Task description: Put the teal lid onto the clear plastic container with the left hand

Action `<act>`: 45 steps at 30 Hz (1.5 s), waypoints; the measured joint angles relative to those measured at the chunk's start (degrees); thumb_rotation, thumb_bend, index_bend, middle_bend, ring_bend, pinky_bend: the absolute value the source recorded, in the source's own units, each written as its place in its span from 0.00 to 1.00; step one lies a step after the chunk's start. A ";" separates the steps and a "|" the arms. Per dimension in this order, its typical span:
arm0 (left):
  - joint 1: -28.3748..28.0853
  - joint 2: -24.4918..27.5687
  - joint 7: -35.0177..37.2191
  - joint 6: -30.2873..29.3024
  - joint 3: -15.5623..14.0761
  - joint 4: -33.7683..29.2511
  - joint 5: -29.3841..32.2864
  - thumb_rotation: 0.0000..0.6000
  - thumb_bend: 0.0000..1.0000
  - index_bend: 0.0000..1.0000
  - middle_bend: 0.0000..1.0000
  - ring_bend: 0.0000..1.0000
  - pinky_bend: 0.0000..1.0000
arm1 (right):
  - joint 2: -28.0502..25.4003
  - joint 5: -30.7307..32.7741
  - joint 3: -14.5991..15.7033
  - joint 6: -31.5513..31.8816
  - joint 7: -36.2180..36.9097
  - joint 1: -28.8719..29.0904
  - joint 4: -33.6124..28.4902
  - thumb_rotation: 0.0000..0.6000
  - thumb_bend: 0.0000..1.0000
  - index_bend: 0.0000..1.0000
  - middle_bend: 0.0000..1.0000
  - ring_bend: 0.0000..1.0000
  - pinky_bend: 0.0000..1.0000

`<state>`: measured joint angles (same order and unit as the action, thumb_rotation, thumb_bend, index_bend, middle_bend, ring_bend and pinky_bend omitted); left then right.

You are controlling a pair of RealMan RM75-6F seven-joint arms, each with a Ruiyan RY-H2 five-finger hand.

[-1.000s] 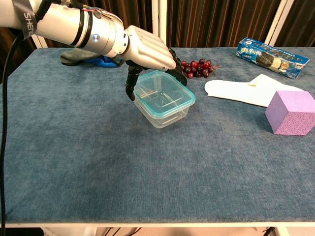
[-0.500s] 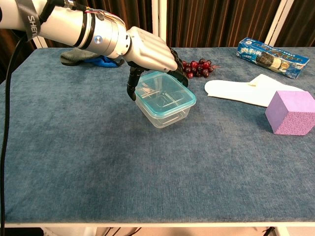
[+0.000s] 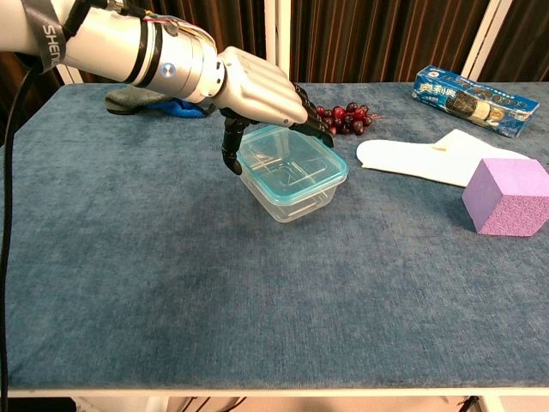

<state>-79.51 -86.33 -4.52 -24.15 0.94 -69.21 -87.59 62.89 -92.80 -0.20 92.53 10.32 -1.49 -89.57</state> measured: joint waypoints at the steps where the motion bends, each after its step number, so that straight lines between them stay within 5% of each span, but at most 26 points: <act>1: 0.07 0.02 -0.25 -0.08 0.01 -0.09 0.10 1.00 0.16 0.03 0.00 0.00 0.00 | 0.01 -0.02 -0.01 0.02 0.02 -0.01 0.01 1.00 0.12 0.00 0.02 0.00 0.00; 14: 1.12 1.24 -2.85 -0.54 1.09 -2.43 3.32 1.00 0.12 0.01 0.00 0.00 0.00 | 0.03 -0.23 -0.02 0.18 0.05 -0.11 0.02 1.00 0.12 0.00 0.02 0.00 0.00; 26: 8.24 5.38 -1.39 -10.22 2.72 -10.60 7.61 0.96 0.08 0.11 0.04 0.00 0.00 | 0.33 -0.77 -0.13 -0.06 0.45 0.33 0.39 1.00 0.12 0.00 0.02 0.00 0.00; 31: 9.46 4.31 -3.95 -10.22 2.48 -11.26 10.25 0.83 0.07 0.11 0.04 0.00 0.00 | 0.59 -0.88 -0.18 -0.15 0.77 0.51 0.59 1.00 0.12 0.00 0.02 0.00 0.00; 45: 10.29 0.30 -11.27 -8.48 1.81 -9.29 16.07 0.82 0.06 0.11 0.04 0.00 0.00 | 0.86 -0.83 -0.09 -0.29 1.32 0.62 1.25 1.00 0.12 0.00 0.02 0.00 0.00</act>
<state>-69.22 -86.03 -15.79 -32.62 2.74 -78.50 -71.52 63.75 -93.63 -0.29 92.24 11.64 -0.87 -88.32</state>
